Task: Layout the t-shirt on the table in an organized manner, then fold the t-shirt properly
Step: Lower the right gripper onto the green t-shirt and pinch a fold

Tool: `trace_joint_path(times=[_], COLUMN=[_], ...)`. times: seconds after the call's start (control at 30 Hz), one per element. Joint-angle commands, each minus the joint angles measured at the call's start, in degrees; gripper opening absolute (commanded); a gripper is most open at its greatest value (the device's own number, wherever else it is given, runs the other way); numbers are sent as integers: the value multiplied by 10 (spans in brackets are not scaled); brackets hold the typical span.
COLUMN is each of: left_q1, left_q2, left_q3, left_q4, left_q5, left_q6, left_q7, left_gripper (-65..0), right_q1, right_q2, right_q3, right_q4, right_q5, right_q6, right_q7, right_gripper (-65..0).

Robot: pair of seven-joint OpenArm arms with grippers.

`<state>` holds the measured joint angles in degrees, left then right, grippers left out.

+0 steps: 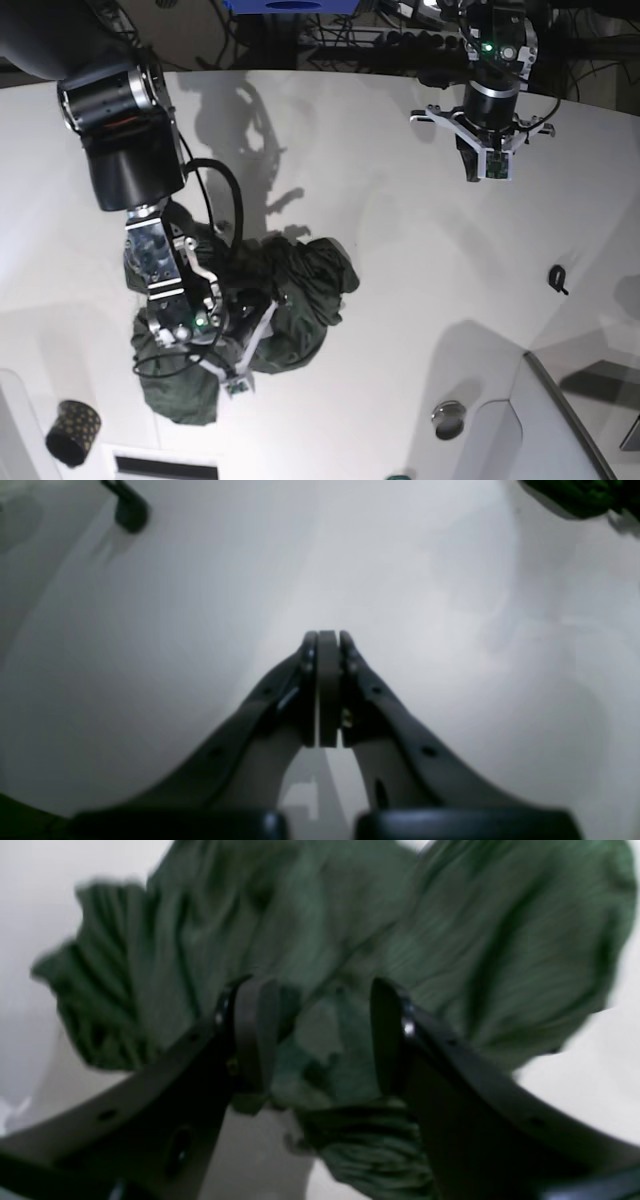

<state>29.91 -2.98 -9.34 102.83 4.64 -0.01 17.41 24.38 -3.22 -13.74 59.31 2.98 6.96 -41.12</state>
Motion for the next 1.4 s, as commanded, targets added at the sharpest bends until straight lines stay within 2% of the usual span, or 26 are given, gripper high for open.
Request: trace_joint_path(times=[0.0, 0.13, 0.33, 0.4, 0.43, 0.53, 0.57, 0.6, 0.77, 0.93, 1.13, 1.3, 1.37], left_q1=[-4, -15, -23, -23, -23, -23, -23, -23, -23, -23, -23, -21, -21], left_q2=[0, 0, 0, 0, 0, 0, 0, 0, 0, 0, 0, -2, -2], left_q3=[-3, 0, 2, 2, 2, 2, 2, 2, -1, -3, -4, -4, -4], left_q4=[2, -16, -38, -38, -38, -38, -38, -38, -38, -38, -38, -38, -38], left_q5=[1, 1, 1, 1, 1, 1, 1, 1, 1, 1, 1, 1, 1], left_q6=[3, 3, 3, 3, 3, 3, 3, 3, 3, 3, 3, 3, 3], left_q7=[-14, -14, -14, -14, -14, -14, -14, -14, -14, -14, -14, -14, -14], left_gripper=[-650, -650, -650, -650, -650, -650, -650, -650, -650, -650, -650, -650, -650], right_q1=[21, 10, -16, -27, -32, -46, -52, -57, -117, -171, -244, -289, -291], right_q2=[-3, -5, -8, -8, -8, -8, -8, -8, -8, -2, -1, 13, 13], right_q3=[1, 1, 1, 2, 2, 2, 2, 2, -2, -44, -49, -46, -45], right_q4=[10, 11, 10, 13, 15, 16, 16, 18, 116, 222, 285, 310, 338], right_q5=[1, 1, 1, 2, 2, 2, 2, 2, 2, 2, 2, 2, 2], right_q6=[1, 1, 1, 3, 3, 3, 3, 3, 4, 4, 4, 3, 2], right_q7=[11, 11, 11, 11, 11, 6, 2, -3, -23, -68, -87, -83, -86], right_gripper=[-354, -281, -282, -300, -347, -591, -638, -647, -645, -644, -644, -639, -594])
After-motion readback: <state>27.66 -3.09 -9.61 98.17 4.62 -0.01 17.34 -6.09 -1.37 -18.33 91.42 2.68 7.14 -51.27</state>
